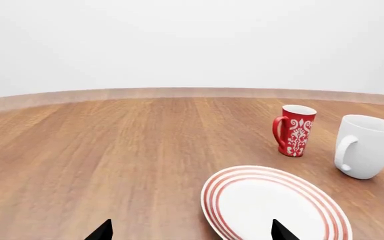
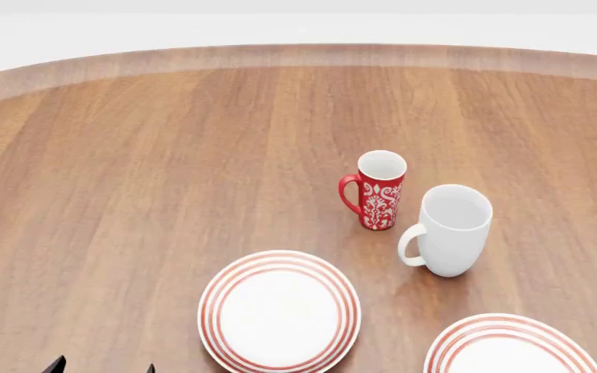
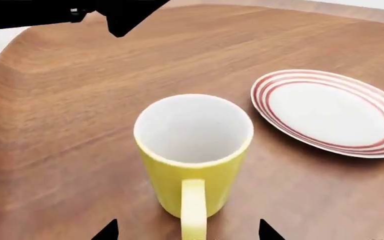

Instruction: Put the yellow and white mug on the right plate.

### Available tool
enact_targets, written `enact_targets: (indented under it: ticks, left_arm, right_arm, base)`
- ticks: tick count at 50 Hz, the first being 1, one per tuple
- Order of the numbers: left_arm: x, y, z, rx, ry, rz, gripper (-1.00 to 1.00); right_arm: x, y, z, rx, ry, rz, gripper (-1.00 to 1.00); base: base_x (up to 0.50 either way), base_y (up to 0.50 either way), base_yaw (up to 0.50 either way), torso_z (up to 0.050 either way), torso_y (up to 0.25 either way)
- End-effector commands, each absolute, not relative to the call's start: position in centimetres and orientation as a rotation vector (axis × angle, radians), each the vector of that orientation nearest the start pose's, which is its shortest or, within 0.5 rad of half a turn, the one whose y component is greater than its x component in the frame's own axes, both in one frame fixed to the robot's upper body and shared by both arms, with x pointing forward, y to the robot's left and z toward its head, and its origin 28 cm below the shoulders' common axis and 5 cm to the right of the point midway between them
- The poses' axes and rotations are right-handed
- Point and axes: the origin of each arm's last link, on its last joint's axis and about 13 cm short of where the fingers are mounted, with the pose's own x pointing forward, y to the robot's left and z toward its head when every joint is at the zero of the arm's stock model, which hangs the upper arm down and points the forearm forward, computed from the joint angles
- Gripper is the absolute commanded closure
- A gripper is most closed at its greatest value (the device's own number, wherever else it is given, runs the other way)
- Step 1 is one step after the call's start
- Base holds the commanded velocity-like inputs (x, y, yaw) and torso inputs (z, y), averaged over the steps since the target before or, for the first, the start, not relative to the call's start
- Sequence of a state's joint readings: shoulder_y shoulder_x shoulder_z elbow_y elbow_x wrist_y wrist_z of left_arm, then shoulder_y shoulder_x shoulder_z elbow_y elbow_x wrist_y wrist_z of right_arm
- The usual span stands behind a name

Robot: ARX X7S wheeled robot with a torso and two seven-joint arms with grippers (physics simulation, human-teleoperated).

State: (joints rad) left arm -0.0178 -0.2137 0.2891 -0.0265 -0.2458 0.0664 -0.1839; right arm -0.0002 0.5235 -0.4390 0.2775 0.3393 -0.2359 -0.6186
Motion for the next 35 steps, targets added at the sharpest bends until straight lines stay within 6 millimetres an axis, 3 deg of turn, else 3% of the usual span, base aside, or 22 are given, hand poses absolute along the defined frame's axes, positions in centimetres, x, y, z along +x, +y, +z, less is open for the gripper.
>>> enact_targets:
  ticks: [1, 32, 33, 35]
  left_arm:
    - [20.6, 19.9, 0.9, -0.036, 0.010, -0.091, -1.00]
    - [20.6, 20.0, 0.8, -0.034, 0.014, -0.091, -1.00]
    - [20.6, 19.9, 0.8, -0.035, 0.014, -0.092, -1.00]
    - [20.6, 19.9, 0.8, -0.035, 0.013, -0.092, -1.00]
  right_arm:
    - [18.6, -17.1, -3.8, -0.160, 0.292, 0.938, -1.00]
    - [20.8, -16.2, -4.0, -0.204, 0.305, 0.951, -1.00]
    - [20.8, -16.2, -4.0, -0.204, 0.304, 0.953, 1.00]
    - [20.8, -16.2, -4.1, -0.204, 0.303, 0.954, 1.00]
  base:
    - [0.00, 0.00, 0.00, 0.000, 0.000]
    - [0.00, 0.00, 0.00, 0.000, 0.000]
    - [0.00, 0.00, 0.00, 0.000, 0.000]
    - [0.00, 0.00, 0.00, 0.000, 0.000]
